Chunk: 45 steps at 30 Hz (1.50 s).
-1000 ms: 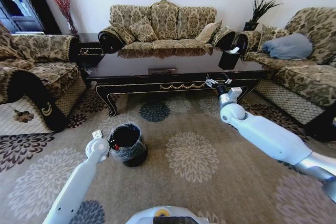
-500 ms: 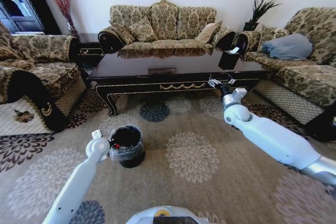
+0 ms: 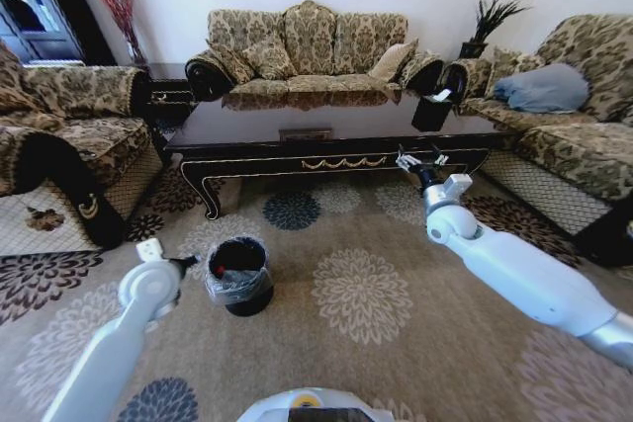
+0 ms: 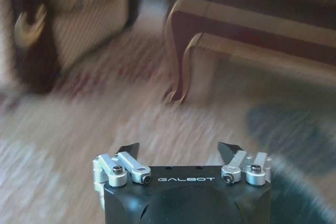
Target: Move to the front of the table and pick up the trash from the floor, then place it into the trash bin.
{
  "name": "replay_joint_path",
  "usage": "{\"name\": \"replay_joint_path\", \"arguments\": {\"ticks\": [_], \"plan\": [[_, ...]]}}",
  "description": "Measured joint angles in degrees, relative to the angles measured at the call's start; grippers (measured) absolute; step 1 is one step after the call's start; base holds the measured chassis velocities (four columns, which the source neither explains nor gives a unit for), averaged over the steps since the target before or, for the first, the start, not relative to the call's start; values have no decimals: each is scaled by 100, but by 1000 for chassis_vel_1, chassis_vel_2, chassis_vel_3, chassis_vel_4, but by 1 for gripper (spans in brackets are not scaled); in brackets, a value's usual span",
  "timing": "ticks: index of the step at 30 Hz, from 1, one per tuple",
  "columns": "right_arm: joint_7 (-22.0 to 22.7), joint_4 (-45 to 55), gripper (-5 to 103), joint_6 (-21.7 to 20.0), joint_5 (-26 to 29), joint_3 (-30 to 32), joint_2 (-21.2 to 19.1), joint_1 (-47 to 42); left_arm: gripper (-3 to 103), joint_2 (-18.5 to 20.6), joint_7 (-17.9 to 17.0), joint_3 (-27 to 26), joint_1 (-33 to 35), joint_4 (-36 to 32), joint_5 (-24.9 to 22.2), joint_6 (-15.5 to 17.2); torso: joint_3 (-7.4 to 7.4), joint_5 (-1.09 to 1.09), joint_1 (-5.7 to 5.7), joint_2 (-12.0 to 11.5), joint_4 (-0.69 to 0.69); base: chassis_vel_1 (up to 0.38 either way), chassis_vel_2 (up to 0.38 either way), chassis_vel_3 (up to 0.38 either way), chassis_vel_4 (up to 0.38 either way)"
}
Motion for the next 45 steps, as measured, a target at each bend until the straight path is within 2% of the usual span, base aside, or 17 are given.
{"name": "replay_joint_path", "arguments": {"ticks": [1, 2, 3, 4, 5, 7, 9, 10, 12, 15, 19, 23, 25, 31, 32, 33, 45], "plan": [[-121, 4, 100, 28, -77, 73, -1, -86, 86, 13, 609, -194, 140, -1, 394, -244, 0, -2, 0, 0, 1, 0, 0, 0, 0], [-121, 4, 100, 28, -77, 73, -1, -86, 86, 13, 609, -194, 140, -1, 394, -244, 0, -2, 0, 0, 1, 0, 0, 0, 0], [-348, -5, 100, 106, -252, 190, 22, -221, 96, 53, 1651, -447, 339, 103, 1139, -997, 0, -1, 0, 0, 1, 0, 0, 0, 0], [-480, -24, 100, 167, -399, 299, 82, -331, 96, 92, 2337, -592, 444, 243, 1680, -1620, 0, -1, 0, 0, 1, 0, 0, 0, 0], [-480, -24, 100, 167, -399, 299, 82, -331, 96, 92, 2337, -592, 444, 243, 1680, -1620, 0, -1, 0, 0, 1, 0, 0, 0, 0], [-559, -23, 100, 232, -627, 607, 274, -596, 99, 141, 3357, -800, 615, 536, 2413, -2654, 1, -1, 0, 0, 0, 0, 0, 0, 0], [-562, 26, 100, 271, -844, 941, 456, -874, 100, 93, 3767, -933, 776, 593, 2560, -3163, 1, -2, 1, 0, 1, 0, 0, 0, 0], [-562, 26, 100, 271, -844, 941, 456, -874, 100, 93, 3767, -933, 776, 593, 2560, -3163, 1, -2, 1, 0, 1, 0, 0, 0, 0], [-563, 124, 100, 303, -1127, 1363, 669, -1293, 100, -102, 3988, -1101, 1025, 523, 2632, -3590, 1, -2, 1, 0, 1, 0, 0, 0, 0], [-587, 255, 100, 335, -1231, 1691, 809, -1708, 100, -247, 3984, -1227, 1293, 350, 2753, -3688, 1, -1, 0, 0, 1, 0, 0, 0, 0], [-754, 417, 100, 361, -1388, 2247, 948, -2382, 100, -280, 3310, -1274, 1643, 137, 2853, -3283, 0, -1, 0, 0, 0, 0, 0, 0, 0], [-830, 547, 100, 441, -1584, 2709, 1030, -2789, 100, -250, 3149, -1322, 1731, -5, 2910, -3216, 0, 2, 1, 0, 1, 0, 0, 0, 0], [-919, 640, 100, 497, -1759, 3108, 1015, -3167, 100, -431, 3071, -1309, 1709, -61, 3095, -3141, 0, 2, 0, -1, 1, 0, 0, 0, 0], [-1186, 706, 100, 630, -1897, 3724, 932, -3944, 100, -1040, 3028, -1095, 1675, -25, 3515, -3158, 1, -3, 0, -1, -4, 0, 0, 0, 0], [-1308, 784, 100, 709, -1975, 3900, 1054, -4299, 100, -1368, 3151, -1080, 1902, -141, 4009, -3337, 0, 3, 0, -1, 0, 0, 0, 0, 0], [-1317, 819, 100, 715, -1981, 3904, 1092, -4341, 100, -1435, 3201, -1091, 1980, -195, 4139, -3426, 0, 1, 0, -1, 2, 0, 0, 0, 0], [-1678, 982, 100, 830, -2202, 3941, 1347, -4540, 100, -1615, 3238, -1297, 2462, -764, 4028, -3537, 1, 0, 0, -1, 0, 0, 0, 0, 0]]}}
